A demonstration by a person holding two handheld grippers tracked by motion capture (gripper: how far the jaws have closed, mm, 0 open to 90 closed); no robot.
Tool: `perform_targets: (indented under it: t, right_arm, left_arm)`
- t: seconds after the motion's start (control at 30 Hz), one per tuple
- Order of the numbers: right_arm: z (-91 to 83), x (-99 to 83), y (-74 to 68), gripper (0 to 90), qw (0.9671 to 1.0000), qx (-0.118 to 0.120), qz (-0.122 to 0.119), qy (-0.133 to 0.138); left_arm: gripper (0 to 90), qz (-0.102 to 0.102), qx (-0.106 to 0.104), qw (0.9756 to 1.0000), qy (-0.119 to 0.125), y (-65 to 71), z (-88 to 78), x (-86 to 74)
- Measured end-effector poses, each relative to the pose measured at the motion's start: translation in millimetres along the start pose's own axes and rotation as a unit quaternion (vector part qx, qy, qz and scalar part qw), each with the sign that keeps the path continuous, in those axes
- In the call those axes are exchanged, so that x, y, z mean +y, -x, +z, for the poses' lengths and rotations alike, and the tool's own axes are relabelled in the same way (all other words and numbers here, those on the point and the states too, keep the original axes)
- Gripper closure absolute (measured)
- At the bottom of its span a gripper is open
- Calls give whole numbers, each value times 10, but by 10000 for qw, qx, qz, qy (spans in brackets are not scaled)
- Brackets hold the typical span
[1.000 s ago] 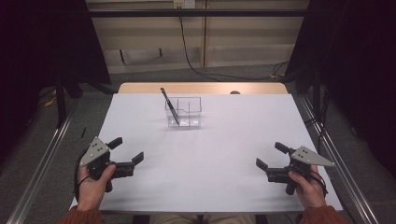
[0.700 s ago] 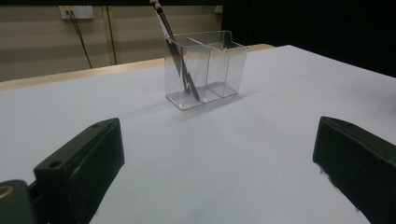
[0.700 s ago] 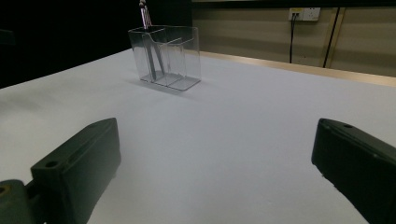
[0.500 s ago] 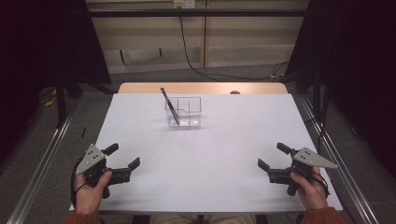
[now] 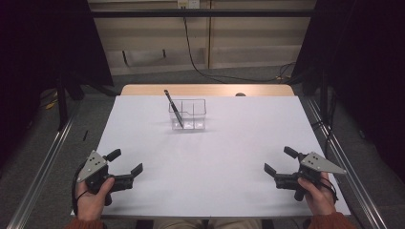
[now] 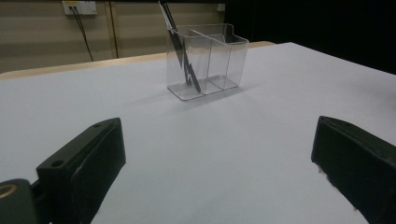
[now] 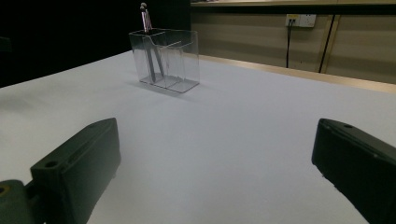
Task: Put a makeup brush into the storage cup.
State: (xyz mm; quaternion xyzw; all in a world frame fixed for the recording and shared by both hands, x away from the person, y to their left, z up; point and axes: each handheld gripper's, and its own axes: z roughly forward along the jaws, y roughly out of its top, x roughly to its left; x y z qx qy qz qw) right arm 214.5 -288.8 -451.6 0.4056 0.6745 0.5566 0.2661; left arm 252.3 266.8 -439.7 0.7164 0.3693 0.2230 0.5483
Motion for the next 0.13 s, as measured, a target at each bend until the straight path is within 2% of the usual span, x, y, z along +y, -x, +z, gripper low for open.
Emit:
perform_targets:
  t: [0.13]
  right_arm:
    - [8, -3, 2, 8, 10000, 17, -53, -28]
  left_arm:
    - [29, -10, 35, 10000, -14, -1, 1, -3]
